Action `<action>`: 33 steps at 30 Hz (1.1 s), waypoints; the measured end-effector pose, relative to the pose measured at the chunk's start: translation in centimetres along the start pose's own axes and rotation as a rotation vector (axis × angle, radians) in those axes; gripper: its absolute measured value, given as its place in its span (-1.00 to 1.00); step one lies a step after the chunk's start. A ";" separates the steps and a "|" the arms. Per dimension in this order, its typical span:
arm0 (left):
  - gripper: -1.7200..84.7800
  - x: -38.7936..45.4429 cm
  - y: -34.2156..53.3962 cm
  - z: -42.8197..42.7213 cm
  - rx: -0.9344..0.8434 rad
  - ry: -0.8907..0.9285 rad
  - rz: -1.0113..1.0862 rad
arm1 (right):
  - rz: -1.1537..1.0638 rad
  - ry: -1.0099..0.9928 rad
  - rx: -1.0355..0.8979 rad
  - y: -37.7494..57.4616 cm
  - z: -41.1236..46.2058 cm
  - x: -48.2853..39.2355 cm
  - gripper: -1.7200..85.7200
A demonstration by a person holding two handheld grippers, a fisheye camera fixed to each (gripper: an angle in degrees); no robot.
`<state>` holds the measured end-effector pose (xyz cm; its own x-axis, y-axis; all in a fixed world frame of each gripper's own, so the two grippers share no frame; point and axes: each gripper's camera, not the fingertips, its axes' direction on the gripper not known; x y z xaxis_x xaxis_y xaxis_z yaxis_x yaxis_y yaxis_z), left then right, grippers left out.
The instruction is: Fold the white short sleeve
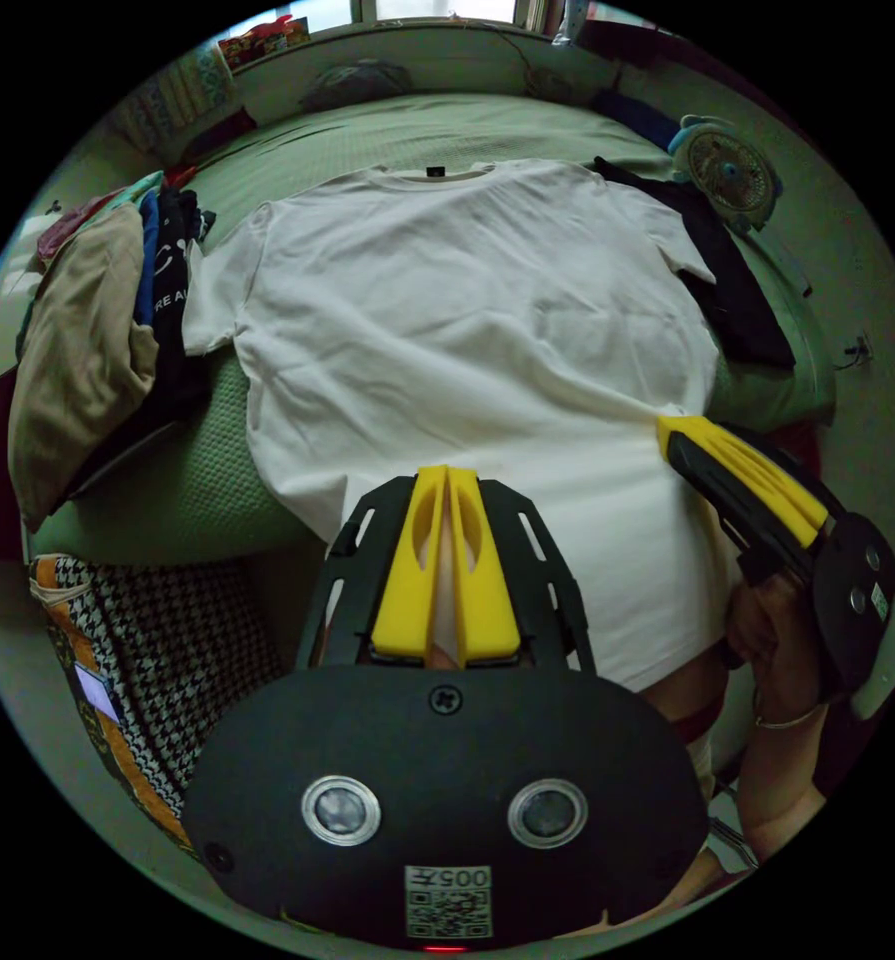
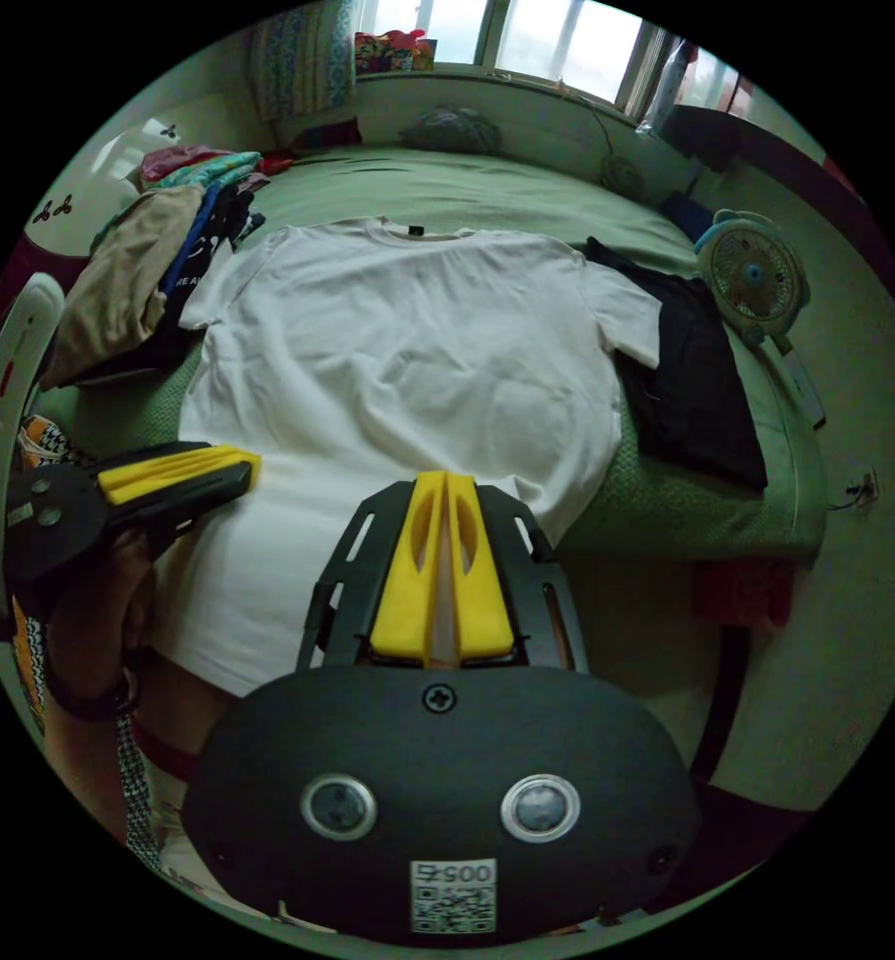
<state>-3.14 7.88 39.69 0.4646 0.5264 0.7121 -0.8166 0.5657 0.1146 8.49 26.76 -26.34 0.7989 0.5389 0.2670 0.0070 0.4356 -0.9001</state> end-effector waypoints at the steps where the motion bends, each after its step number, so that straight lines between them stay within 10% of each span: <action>1: -0.97 -0.1 0.0 0.0 0.000 0.001 -0.001 | 0.001 -0.001 0.000 0.0 0.0 0.1 -0.98; 33: -0.97 -2.4 -2.4 1.2 -0.001 0.050 -0.017 | -0.005 0.012 -0.003 1.1 0.6 4.3 -0.98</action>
<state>-2.72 4.53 38.50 0.4949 0.5480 0.6743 -0.8080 0.5756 0.1253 11.54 29.95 -25.95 0.8059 0.5283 0.2672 0.0127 0.4358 -0.9000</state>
